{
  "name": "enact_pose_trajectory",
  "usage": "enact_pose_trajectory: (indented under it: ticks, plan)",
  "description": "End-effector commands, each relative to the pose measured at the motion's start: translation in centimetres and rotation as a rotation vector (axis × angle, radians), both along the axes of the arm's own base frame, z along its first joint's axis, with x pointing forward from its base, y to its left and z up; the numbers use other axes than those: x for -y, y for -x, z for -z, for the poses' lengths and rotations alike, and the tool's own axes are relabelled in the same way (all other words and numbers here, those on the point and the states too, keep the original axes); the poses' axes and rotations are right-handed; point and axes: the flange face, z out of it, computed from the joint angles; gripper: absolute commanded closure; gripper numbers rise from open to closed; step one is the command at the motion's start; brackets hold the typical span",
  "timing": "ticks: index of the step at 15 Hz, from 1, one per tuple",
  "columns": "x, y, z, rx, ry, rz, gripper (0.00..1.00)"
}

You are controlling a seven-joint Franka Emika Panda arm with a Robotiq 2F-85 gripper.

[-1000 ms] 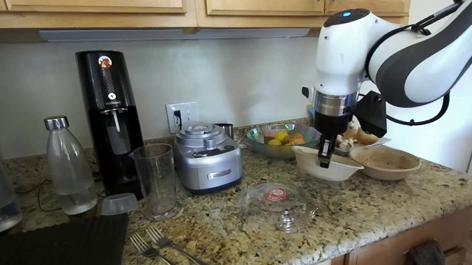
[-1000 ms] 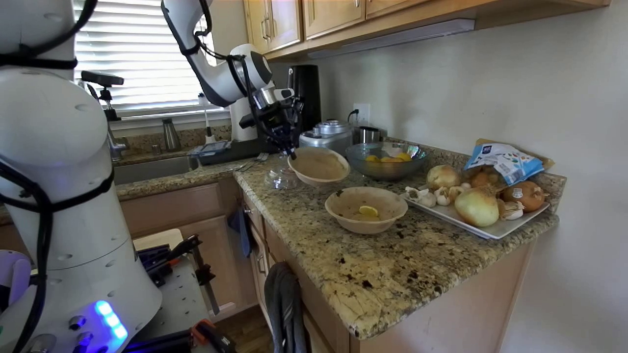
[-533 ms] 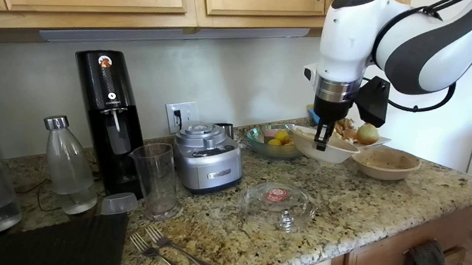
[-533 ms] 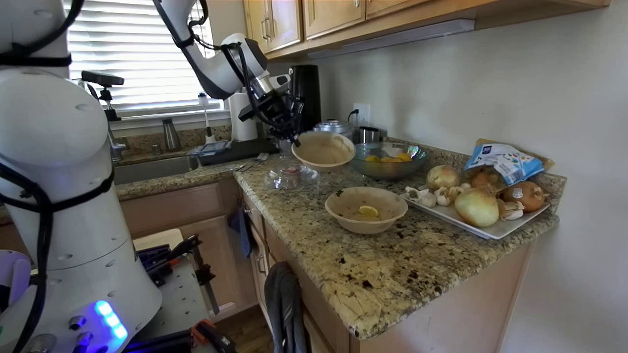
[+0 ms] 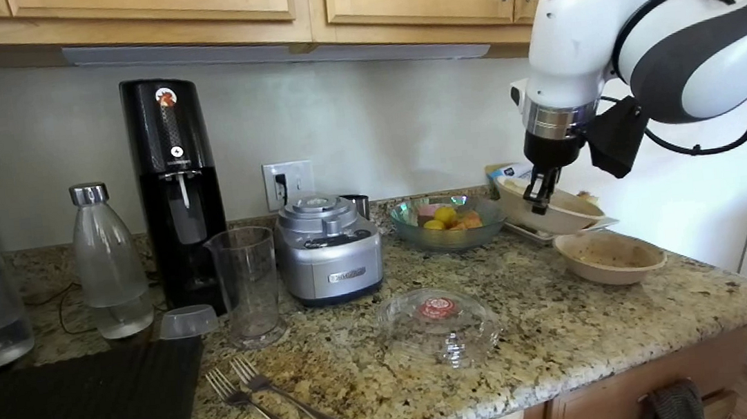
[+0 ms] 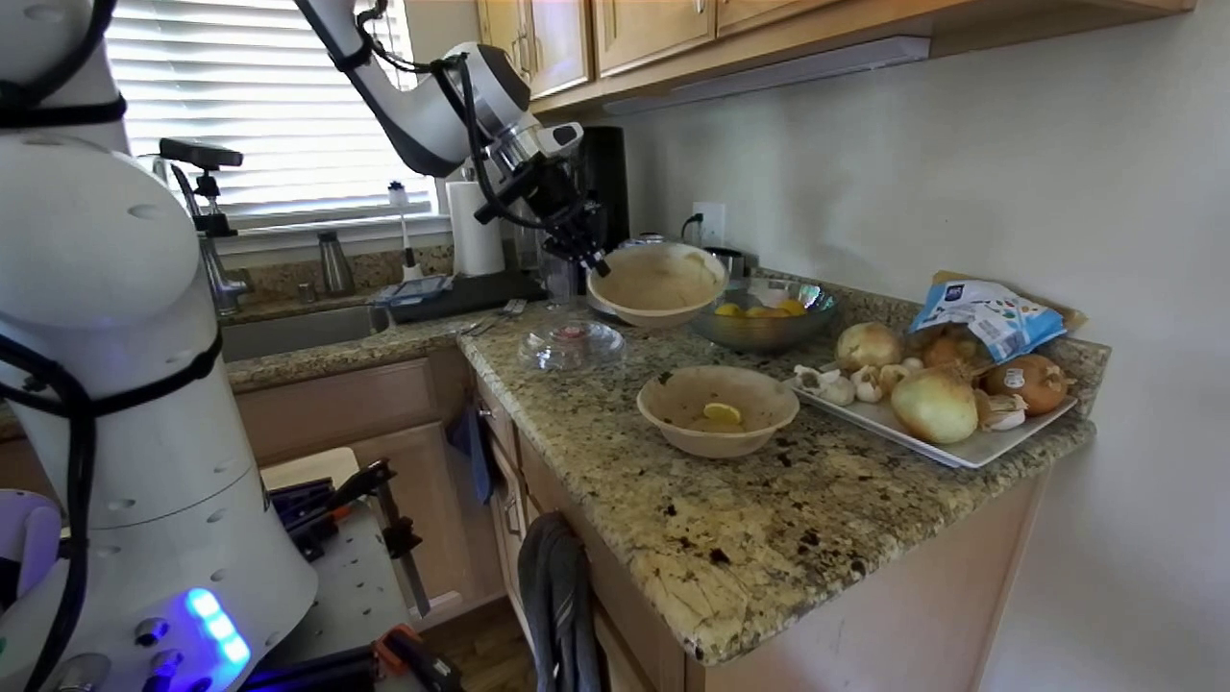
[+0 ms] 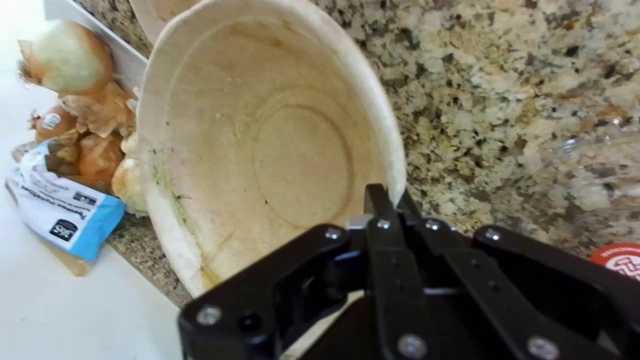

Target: Pick up the bowl from the countertop and put it in the other bowl

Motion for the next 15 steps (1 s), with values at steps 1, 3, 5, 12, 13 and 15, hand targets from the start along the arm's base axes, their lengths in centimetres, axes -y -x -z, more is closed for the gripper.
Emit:
enact_pose_trajectory:
  ticks: [1,3,5,12,13,15]
  plan:
    - [4.1,1.5,-0.7,0.015,0.037,0.106,0.96]
    - [6.1,1.4,-0.1,0.005,0.052,0.158,0.96]
    - [8.1,1.4,0.9,-0.009,0.064,0.213,0.96]
    - [12.5,0.9,5.2,-0.068,0.047,0.334,0.96]
    - [12.8,0.8,5.7,-0.073,0.044,0.343,0.97]
    - [13.0,0.4,6.7,-0.087,0.035,0.357,0.97]
